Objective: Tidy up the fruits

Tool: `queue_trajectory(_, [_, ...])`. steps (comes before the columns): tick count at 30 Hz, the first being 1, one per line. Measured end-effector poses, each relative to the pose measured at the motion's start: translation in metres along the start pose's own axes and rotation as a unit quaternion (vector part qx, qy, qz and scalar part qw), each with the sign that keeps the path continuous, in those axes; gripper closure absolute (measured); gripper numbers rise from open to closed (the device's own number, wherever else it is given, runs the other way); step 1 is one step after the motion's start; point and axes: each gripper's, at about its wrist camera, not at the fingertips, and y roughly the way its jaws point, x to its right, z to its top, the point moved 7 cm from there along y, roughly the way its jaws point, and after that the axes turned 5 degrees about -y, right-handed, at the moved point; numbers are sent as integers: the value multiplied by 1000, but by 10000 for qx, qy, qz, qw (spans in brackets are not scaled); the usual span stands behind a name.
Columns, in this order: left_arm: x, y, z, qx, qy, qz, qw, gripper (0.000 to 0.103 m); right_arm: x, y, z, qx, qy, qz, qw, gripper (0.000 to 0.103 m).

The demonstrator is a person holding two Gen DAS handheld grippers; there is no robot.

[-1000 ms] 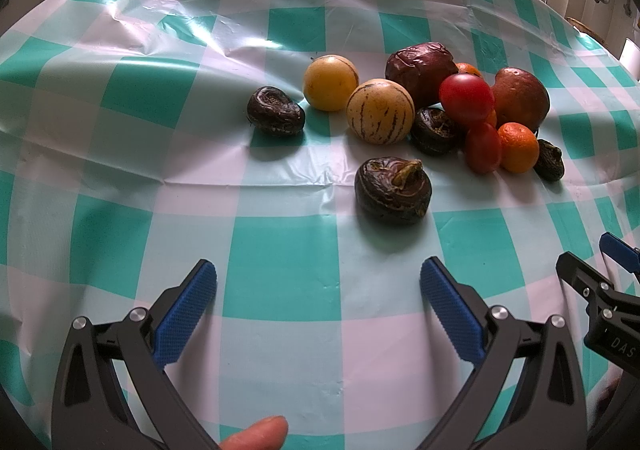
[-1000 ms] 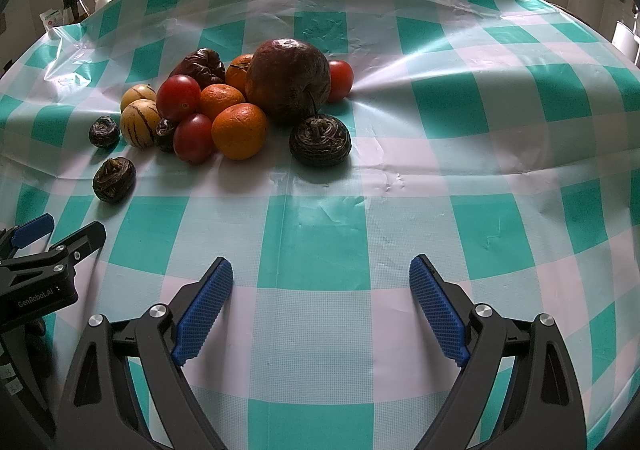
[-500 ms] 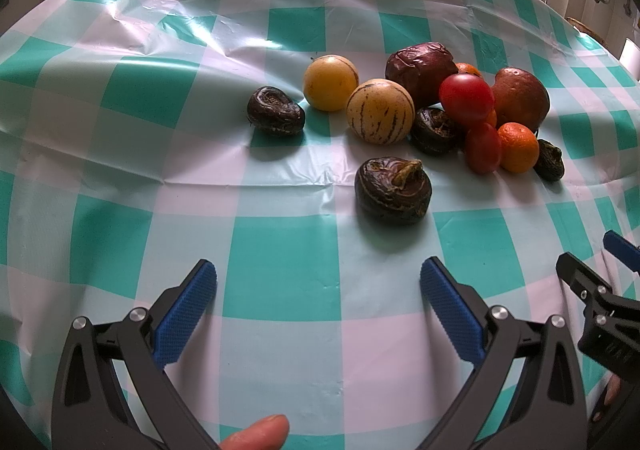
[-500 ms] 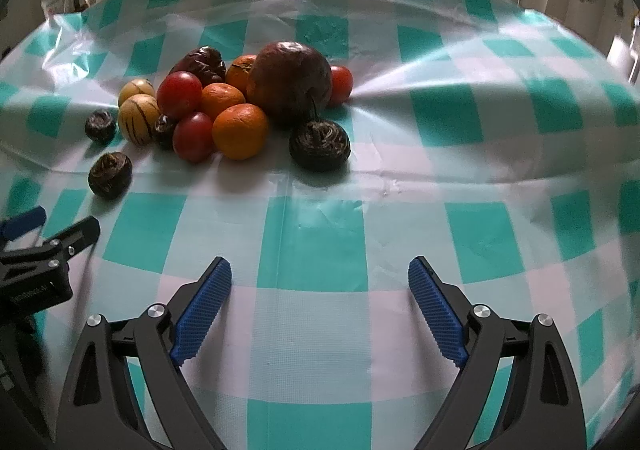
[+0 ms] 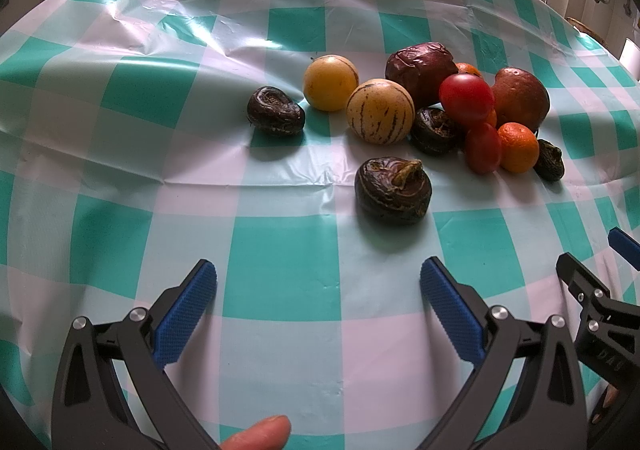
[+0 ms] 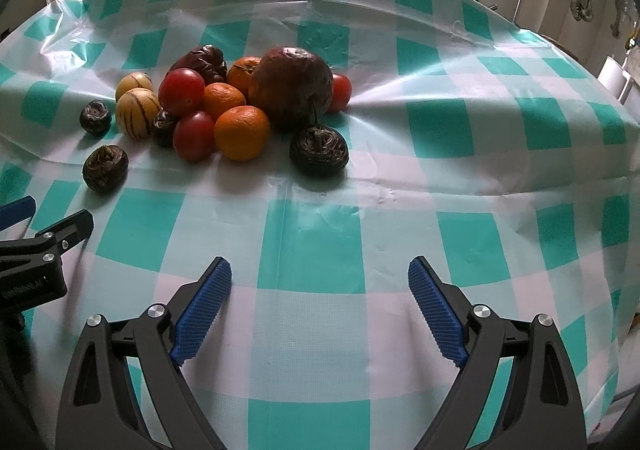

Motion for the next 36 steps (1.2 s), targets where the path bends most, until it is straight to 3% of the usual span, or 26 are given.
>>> queue_trajectory(17, [0, 0, 0, 0, 0, 0, 10000, 1, -2, -3, 3, 24, -101, -156, 9998, 16])
queue_trajectory(26, [0, 0, 0, 0, 0, 1, 10000, 1, 8, 5, -1, -145, 412, 531, 9976, 16])
queue_trajectory(36, [8, 11, 11, -131, 97, -80, 9998, 1, 8, 6, -1, -144, 404, 573, 9974, 16])
